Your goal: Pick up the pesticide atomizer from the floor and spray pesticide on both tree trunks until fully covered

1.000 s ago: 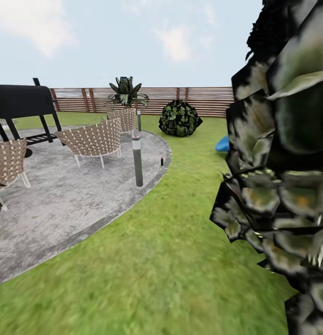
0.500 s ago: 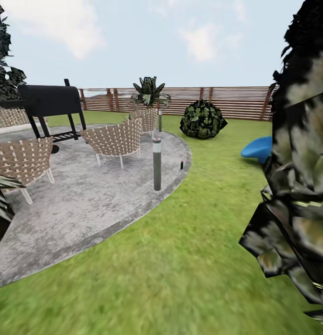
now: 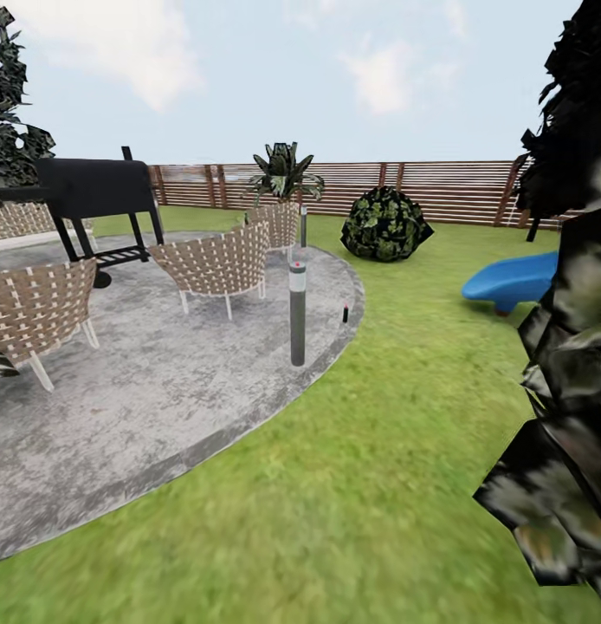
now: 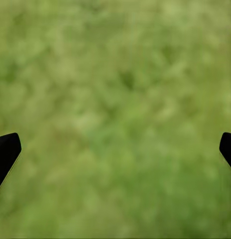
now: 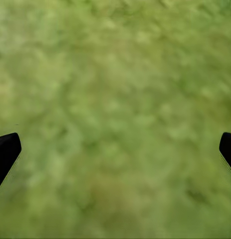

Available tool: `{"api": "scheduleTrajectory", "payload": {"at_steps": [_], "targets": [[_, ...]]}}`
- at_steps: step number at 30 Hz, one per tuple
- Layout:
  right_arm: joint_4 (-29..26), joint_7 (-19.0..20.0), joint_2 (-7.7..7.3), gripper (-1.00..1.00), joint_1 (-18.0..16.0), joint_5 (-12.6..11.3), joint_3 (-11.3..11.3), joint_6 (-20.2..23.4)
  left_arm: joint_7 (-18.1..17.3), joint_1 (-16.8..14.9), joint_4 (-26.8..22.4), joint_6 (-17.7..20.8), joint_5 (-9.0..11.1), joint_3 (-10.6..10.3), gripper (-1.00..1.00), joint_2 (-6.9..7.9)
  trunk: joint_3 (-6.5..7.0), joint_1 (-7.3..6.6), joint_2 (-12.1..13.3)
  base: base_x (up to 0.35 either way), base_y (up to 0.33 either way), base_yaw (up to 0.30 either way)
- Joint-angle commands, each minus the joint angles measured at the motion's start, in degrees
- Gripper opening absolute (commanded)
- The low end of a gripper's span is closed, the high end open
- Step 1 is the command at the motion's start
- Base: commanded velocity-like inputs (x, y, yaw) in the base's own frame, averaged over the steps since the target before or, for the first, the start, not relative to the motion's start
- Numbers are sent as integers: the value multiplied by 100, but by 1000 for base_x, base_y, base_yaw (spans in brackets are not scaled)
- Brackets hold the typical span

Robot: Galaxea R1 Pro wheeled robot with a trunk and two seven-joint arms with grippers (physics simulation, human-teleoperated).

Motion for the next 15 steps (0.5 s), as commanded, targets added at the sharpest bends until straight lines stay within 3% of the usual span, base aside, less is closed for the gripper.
{"api": "scheduleTrajectory", "payload": {"at_steps": [1, 15], "targets": [[4, -1, -1, 100, -3, 3, 0, -17, -4, -3, 4, -17, 43, -3, 100, 0, -5, 3, -2, 337, 0, 0], [-3, -1, -1, 100, -3, 3, 0, -18, -5, -3, 4, -17, 39, -10, 100, 0, -5, 3, -2, 337, 0, 0]]}}
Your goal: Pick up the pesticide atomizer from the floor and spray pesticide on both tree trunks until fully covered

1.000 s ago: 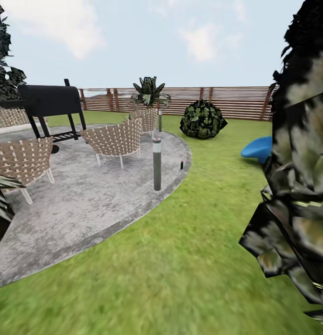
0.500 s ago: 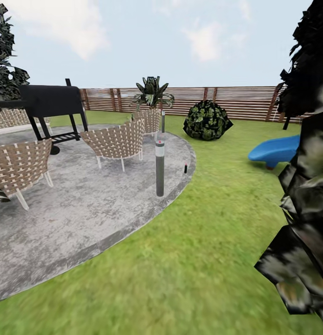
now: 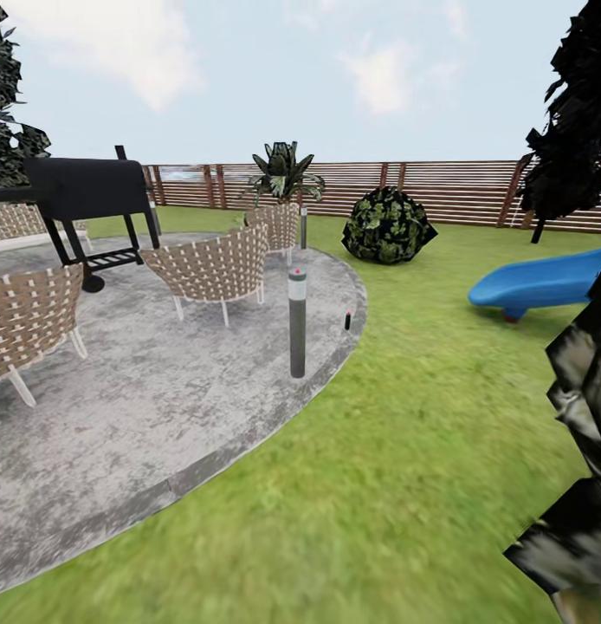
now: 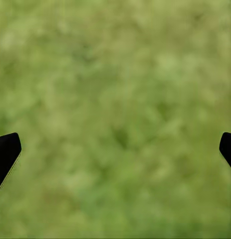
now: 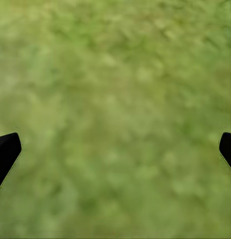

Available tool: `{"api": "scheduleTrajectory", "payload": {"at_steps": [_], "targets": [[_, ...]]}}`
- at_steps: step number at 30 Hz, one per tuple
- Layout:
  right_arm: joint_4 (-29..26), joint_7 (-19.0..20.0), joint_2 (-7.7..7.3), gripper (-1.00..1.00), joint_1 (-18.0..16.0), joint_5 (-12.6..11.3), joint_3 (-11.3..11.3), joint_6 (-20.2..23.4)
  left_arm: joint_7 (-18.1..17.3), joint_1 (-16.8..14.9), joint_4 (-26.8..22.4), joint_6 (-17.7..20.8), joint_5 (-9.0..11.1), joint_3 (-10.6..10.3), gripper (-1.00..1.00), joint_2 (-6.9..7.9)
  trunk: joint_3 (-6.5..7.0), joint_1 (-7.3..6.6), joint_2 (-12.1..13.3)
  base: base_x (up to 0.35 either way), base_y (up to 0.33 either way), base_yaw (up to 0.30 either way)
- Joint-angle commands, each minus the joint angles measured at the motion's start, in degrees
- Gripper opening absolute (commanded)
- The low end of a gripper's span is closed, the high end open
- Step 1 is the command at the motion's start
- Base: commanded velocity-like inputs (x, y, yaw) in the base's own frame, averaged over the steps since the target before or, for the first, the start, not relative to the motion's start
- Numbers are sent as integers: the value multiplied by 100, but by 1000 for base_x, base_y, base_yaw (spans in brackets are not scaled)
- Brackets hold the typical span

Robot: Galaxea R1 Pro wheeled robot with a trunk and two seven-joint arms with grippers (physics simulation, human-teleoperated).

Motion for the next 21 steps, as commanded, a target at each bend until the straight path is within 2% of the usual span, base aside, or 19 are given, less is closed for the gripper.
{"api": "scheduleTrajectory", "payload": {"at_steps": [1, 21], "targets": [[3, -1, -1, 100, -3, 2, 0, -19, -5, -3, 4, -17, 44, -2, 100, 0, -5, 3, -2, 337, 0, 0], [2, -1, -1, 100, -3, 3, 0, -17, -6, -3, 4, -17, 43, -2, 100, 0, -5, 3, -2, 337, 0, 0]]}}
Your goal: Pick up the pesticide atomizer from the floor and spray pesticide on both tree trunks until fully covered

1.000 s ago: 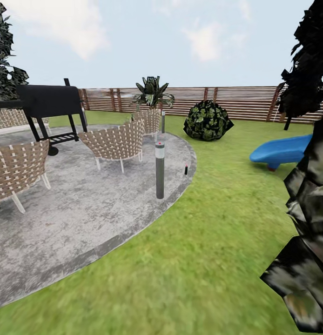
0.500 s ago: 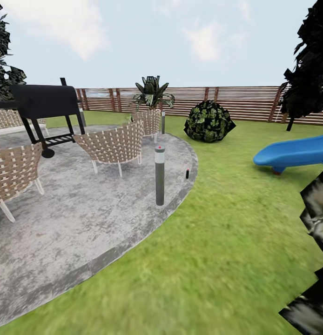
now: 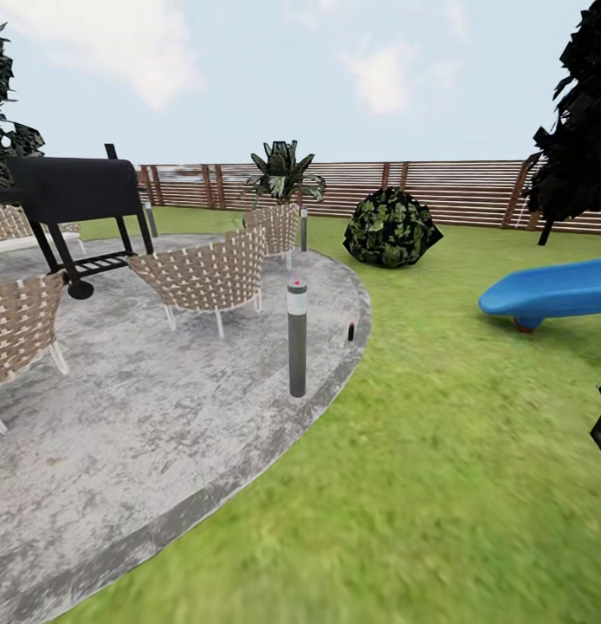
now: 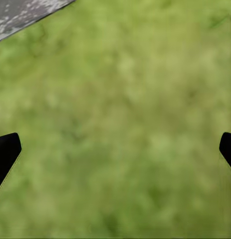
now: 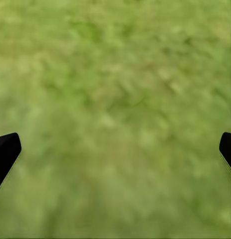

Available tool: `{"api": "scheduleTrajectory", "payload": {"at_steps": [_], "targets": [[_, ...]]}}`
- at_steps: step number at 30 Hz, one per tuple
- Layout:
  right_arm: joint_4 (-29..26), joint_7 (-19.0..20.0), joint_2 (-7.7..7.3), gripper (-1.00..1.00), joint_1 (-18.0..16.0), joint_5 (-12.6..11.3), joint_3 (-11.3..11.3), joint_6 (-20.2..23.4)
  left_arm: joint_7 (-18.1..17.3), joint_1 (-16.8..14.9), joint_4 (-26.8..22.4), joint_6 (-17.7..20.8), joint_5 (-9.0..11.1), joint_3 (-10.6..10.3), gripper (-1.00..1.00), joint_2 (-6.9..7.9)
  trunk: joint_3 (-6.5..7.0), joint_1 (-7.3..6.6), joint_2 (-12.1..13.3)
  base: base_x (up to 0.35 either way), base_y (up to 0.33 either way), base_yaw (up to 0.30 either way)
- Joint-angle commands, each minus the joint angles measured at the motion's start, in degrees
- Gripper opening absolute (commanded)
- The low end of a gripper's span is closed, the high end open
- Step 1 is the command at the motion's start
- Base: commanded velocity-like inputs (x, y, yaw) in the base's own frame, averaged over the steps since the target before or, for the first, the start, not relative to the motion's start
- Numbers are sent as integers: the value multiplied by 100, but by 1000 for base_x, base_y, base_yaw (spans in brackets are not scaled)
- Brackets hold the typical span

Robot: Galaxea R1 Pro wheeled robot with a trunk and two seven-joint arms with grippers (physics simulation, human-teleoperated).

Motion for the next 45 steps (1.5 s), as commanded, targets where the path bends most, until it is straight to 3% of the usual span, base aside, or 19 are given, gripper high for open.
{"api": "scheduleTrajectory", "payload": {"at_steps": [1, 33, 45], "targets": [[3, -1, -1, 100, -3, 3, 0, -19, -3, -3, 4, -17, 45, -2, 100, 0, -5, 3, -2, 337, 0, 0], [12, 16, 8, 100, -3, 3, 1, -17, -1, -3, 4, -17, 41, -2, 100, 0, -5, 3, -2, 337, 0, 0], [9, 0, 8, 100, -3, 3, 0, -17, -1, -3, 4, -17, 44, -2, 100, 0, -5, 3, -2, 337, 0, -142]]}}
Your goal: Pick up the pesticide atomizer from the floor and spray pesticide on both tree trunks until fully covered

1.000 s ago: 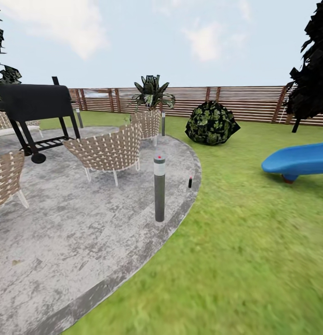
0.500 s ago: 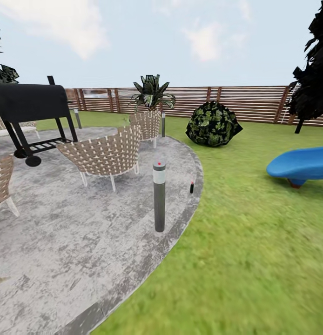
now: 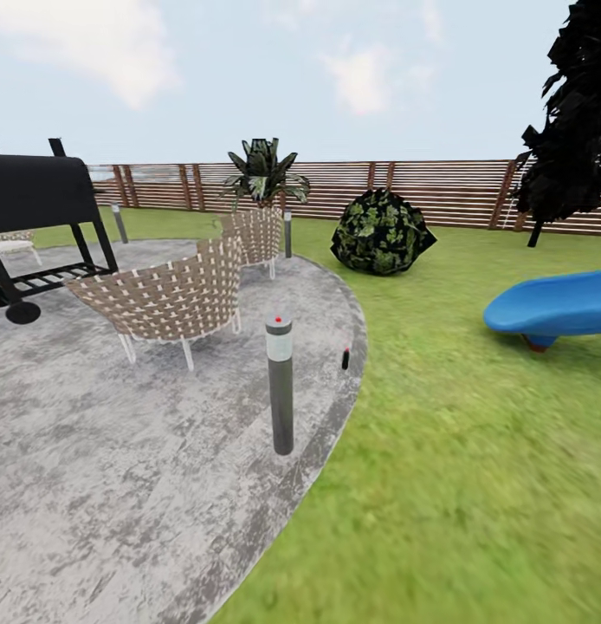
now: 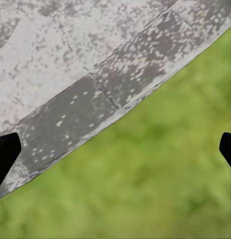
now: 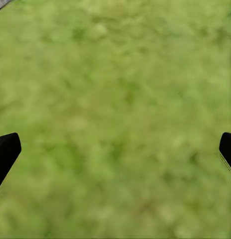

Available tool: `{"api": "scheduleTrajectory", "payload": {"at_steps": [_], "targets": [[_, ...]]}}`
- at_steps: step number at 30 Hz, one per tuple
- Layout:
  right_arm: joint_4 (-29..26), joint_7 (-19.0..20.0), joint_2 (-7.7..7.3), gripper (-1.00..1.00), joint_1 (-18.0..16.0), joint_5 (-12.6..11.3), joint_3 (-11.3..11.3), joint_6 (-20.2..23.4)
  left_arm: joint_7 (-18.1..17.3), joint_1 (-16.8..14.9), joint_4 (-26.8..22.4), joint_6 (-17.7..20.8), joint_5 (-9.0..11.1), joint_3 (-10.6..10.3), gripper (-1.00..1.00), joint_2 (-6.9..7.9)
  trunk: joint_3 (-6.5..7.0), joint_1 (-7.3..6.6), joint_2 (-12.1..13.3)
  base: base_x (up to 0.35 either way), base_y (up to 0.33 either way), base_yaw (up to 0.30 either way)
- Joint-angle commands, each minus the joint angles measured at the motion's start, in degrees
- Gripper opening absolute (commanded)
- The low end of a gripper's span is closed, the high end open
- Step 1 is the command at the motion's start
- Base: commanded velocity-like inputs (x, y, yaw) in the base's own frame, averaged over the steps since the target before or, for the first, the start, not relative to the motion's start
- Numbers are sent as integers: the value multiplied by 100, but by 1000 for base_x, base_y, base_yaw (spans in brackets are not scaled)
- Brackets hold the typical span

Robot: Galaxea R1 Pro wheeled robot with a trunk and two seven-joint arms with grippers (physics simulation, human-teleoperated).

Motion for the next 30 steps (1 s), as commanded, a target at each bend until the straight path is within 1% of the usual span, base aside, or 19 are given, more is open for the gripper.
{"api": "scheduleTrajectory", "payload": {"at_steps": [1, 4, 7, 26, 30], "targets": [[4, -1, -1, 100, -3, 3, 0, -19, -4, -3, 4, -17, 41, -2, 100, 0, -5, 3, -2, 337, 0, -10], [6, -2, -1, 100, -3, 3, 0, -18, -5, -3, 4, -17, 40, -2, 100, 0, -5, 3, -2, 337, 0, -62], [7, -2, -1, 100, -3, 3, 0, -17, -8, -3, 4, -17, 40, -2, 100, 0, -5, 3, -2, 337, 0, -201], [7, -2, -1, 100, -3, 3, 0, -17, -7, -3, 3, -18, 39, -2, 100, 0, -5, 3, -2, 337, 0, -259], [7, -2, -1, 100, -3, 3, 0, -17, -6, -3, 4, -17, 39, -2, 100, 0, -5, 3, -2, 325, -86, -263]]}}
